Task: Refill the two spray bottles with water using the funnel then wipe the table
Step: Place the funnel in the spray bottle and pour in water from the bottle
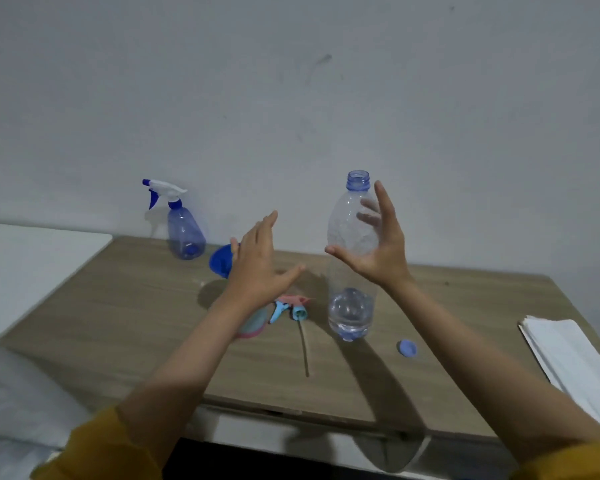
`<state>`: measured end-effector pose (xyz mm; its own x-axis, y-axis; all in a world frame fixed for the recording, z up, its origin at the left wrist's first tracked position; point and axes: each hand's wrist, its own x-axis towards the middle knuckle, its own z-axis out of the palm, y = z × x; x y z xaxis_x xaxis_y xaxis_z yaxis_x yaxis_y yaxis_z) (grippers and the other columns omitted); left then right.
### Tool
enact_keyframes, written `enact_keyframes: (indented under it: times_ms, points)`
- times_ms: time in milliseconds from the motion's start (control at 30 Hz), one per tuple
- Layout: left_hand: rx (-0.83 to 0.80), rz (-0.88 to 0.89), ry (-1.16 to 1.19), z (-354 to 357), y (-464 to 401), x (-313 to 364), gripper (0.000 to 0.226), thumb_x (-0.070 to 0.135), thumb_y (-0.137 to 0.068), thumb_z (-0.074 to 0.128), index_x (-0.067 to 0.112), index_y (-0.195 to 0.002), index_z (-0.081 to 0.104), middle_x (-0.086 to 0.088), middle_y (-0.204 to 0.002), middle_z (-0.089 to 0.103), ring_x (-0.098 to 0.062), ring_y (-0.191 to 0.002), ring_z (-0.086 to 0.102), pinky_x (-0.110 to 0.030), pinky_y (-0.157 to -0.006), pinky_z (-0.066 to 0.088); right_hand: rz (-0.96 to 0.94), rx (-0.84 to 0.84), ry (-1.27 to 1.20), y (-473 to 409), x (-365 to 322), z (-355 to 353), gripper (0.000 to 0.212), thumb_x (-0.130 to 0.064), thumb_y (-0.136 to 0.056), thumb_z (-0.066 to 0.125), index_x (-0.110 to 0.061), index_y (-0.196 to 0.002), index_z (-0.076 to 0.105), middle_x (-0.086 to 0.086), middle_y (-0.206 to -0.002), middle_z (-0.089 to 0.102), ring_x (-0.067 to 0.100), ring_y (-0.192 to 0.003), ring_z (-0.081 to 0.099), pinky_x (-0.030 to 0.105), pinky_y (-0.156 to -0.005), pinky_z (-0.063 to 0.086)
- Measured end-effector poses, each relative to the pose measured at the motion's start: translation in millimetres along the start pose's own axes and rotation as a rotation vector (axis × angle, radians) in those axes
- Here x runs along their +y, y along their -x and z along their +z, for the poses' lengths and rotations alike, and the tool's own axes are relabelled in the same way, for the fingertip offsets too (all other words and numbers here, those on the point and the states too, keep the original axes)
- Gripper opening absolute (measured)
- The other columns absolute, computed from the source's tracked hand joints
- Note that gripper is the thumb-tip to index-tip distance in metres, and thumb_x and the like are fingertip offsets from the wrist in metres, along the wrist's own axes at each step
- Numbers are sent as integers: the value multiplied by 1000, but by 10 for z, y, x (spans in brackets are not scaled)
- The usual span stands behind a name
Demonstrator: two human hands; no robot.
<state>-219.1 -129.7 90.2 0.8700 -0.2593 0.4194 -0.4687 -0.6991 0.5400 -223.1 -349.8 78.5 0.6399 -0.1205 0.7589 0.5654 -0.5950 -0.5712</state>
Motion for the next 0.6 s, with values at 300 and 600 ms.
enact_keyframes:
  times_ms: [300,600]
  points:
    - [-46,-207,26,-371,165,-937,111,70,-60,68,18,-146,19,-2,-151,27,-23,-138,27,-55,-109,26,-112,-223,247,-229,-328,475,98,-35,-59,78,-38,-144,30,3,-109,57,10,-70,54,32,-60,53]
    - [-134,-244,431,-380,55,-1148,105,52,-62,80,20,-145,25,3,-136,46,-10,-116,50,-39,-99,46,126,-684,295,-289,-869,636,104,-22,-56,81,-60,-137,28,-6,-104,58,3,-66,59,37,-66,55]
